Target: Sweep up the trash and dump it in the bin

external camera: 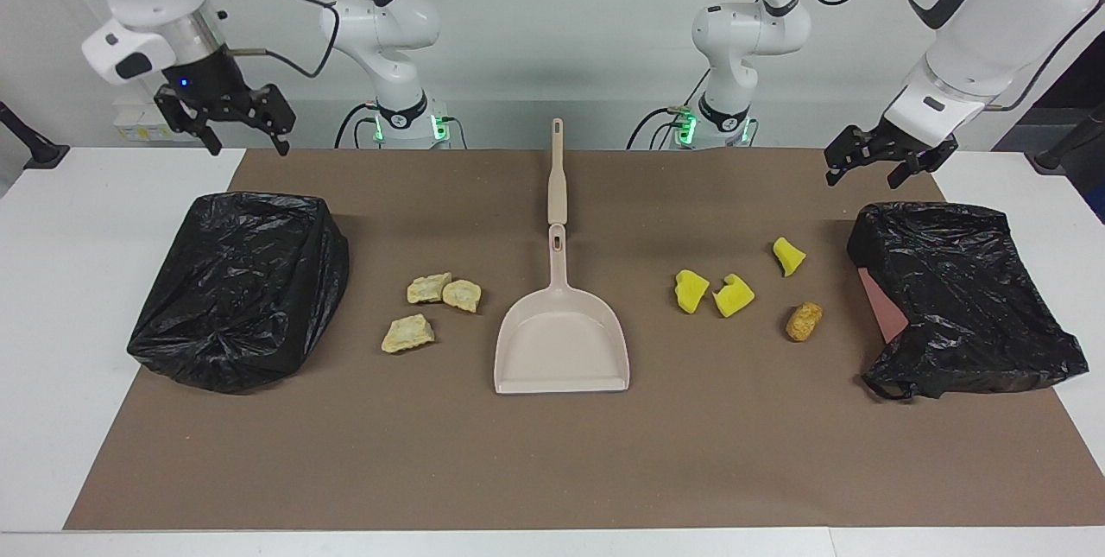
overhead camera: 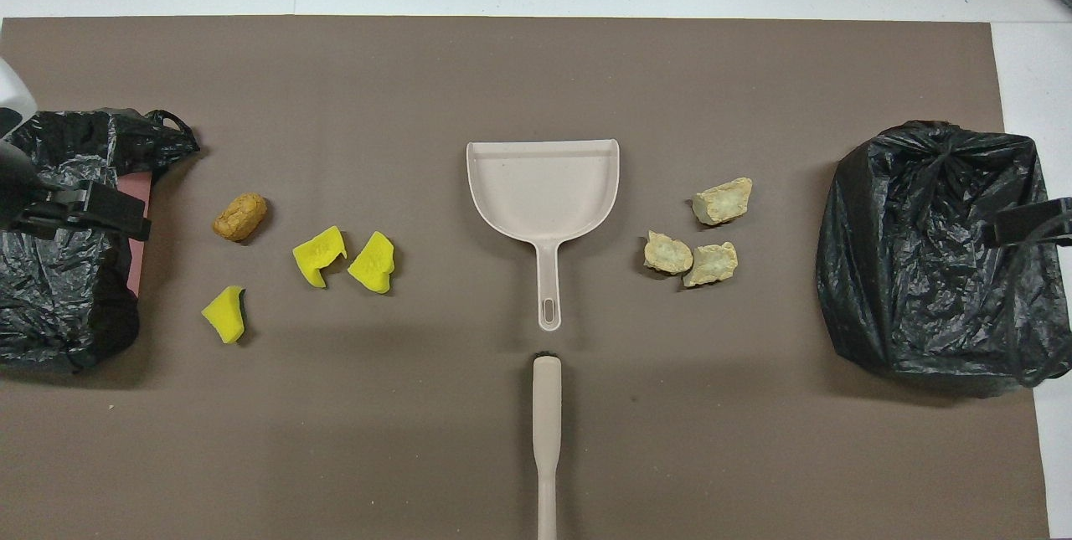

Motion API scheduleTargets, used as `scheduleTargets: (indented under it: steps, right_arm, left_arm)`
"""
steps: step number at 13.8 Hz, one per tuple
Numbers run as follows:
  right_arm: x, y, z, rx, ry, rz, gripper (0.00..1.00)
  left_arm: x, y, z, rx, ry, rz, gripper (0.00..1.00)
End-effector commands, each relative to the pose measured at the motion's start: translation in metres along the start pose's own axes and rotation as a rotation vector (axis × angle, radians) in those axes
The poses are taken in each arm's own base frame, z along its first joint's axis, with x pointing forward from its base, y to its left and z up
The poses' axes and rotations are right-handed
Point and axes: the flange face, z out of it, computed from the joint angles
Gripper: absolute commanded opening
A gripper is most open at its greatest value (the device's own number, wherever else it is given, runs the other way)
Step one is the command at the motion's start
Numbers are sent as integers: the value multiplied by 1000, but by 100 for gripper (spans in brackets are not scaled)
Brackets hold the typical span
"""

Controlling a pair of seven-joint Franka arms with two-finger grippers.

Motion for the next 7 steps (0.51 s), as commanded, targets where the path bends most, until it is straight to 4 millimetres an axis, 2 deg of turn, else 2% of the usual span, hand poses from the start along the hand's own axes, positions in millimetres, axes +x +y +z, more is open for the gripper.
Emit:
scheduleTargets:
  steps: [1,7]
  right_arm:
    - [-13,-3,1,20,-1,8,100]
    - [-11,-9,-2,18,11,-13,100]
  left_arm:
    - [-9,-1,2,3,-2,1,100]
    - [-8,-2,3,1,0,-5,100]
